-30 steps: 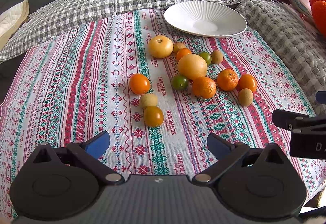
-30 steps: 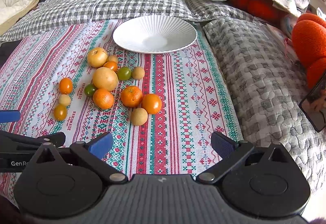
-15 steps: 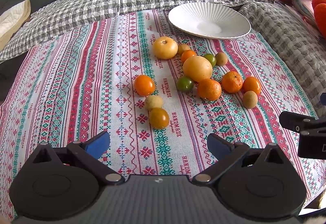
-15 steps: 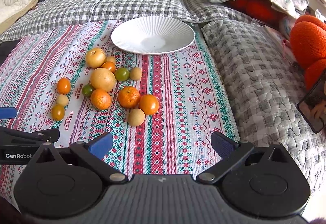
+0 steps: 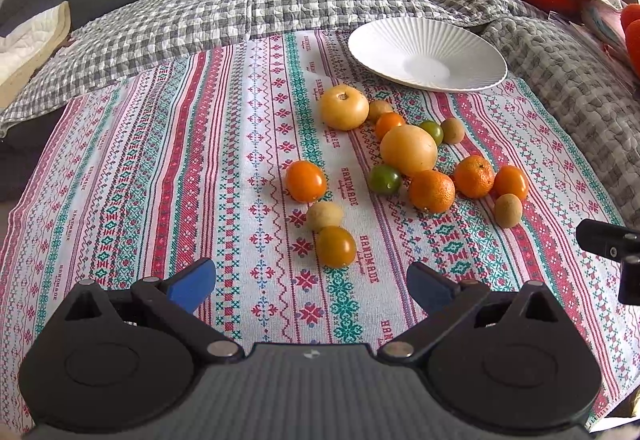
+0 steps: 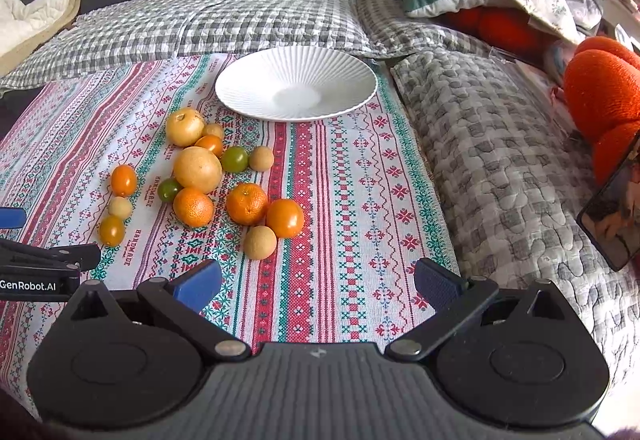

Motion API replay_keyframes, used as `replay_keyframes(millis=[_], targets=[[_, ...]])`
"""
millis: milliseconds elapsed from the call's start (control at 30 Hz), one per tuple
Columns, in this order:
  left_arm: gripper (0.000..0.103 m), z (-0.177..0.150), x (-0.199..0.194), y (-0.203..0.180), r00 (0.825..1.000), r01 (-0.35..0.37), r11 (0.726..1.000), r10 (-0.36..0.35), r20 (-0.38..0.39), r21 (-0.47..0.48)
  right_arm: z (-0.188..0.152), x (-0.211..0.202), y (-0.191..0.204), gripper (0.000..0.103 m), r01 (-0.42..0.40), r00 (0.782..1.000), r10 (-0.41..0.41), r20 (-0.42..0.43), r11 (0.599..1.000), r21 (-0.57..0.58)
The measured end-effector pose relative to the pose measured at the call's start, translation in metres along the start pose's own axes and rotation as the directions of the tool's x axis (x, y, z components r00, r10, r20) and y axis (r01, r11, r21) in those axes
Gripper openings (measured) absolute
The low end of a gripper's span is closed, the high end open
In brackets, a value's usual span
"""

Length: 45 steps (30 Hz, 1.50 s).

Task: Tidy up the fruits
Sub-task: 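Reach the left tool to the yellow grapefruit and close on it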

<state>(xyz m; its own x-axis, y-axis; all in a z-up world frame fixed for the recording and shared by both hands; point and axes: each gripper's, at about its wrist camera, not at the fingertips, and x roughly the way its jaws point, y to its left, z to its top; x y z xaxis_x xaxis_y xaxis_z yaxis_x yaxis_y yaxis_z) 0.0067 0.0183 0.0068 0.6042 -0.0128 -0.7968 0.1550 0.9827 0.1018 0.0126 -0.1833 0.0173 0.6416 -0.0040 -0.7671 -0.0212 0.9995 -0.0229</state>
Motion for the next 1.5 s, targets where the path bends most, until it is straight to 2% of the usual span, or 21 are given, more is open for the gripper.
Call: replay_keyframes(millis=[200,333,467,600,767,900,1067,1200,1333,1500], targets=[[0.097,0.009,-0.006,0.009,0.997,-0.02,1.0,0.019,0.075,0.012,0.004,-0.002,-0.005,0.103,0.021,0.999,-0.02,0.033,0.999,-0.028],[0.097,0.012,-0.002,0.013,0.996,0.003,0.999,-0.006,0.09,0.037,0.009,-0.001,-0.011,0.103,-0.018,0.999,0.02,0.044,0.999,-0.043],[0.097,0.015,0.008,0.011,0.996,0.044,0.992,-0.053,0.075,0.119,0.015,0.009,-0.012,0.103,-0.081,0.997,0.082,-0.001,0.994,-0.073],[0.097,0.022,0.021,0.013,0.991,0.095,0.983,-0.108,0.078,0.157,0.023,0.023,-0.018,0.102,-0.177,0.983,0.173,-0.058,0.982,-0.062],[0.097,0.038,0.034,0.01,0.984,0.136,0.972,-0.155,0.084,0.193,0.032,0.041,-0.027,0.097,-0.184,0.979,0.181,-0.095,0.983,-0.018],[0.094,0.049,0.047,0.003,0.975,0.205,0.961,-0.218,0.049,0.188,0.035,0.053,-0.039,0.089,-0.243,0.961,0.252,-0.111,0.965,0.096],[0.088,0.067,0.064,0.001,0.977,0.196,0.957,-0.21,0.044,0.215,0.042,0.06,-0.033,0.081,-0.289,0.944,0.306,-0.122,0.947,0.138],[0.079,0.082,0.079,0.012,0.973,0.207,0.964,-0.22,0.063,0.165,0.054,0.067,-0.023,0.079,-0.347,0.921,0.371,-0.117,0.919,0.184],[0.076,0.092,0.091,0.017,0.974,0.194,0.972,-0.207,0.092,0.136,0.068,0.077,-0.013,0.077,-0.391,0.902,0.42,-0.101,0.893,0.222],[0.07,0.104,0.104,0.018,0.968,0.211,0.974,-0.22,0.12,0.084,0.078,0.091,0.006,0.066,-0.414,0.886,0.449,-0.113,0.877,0.242]])
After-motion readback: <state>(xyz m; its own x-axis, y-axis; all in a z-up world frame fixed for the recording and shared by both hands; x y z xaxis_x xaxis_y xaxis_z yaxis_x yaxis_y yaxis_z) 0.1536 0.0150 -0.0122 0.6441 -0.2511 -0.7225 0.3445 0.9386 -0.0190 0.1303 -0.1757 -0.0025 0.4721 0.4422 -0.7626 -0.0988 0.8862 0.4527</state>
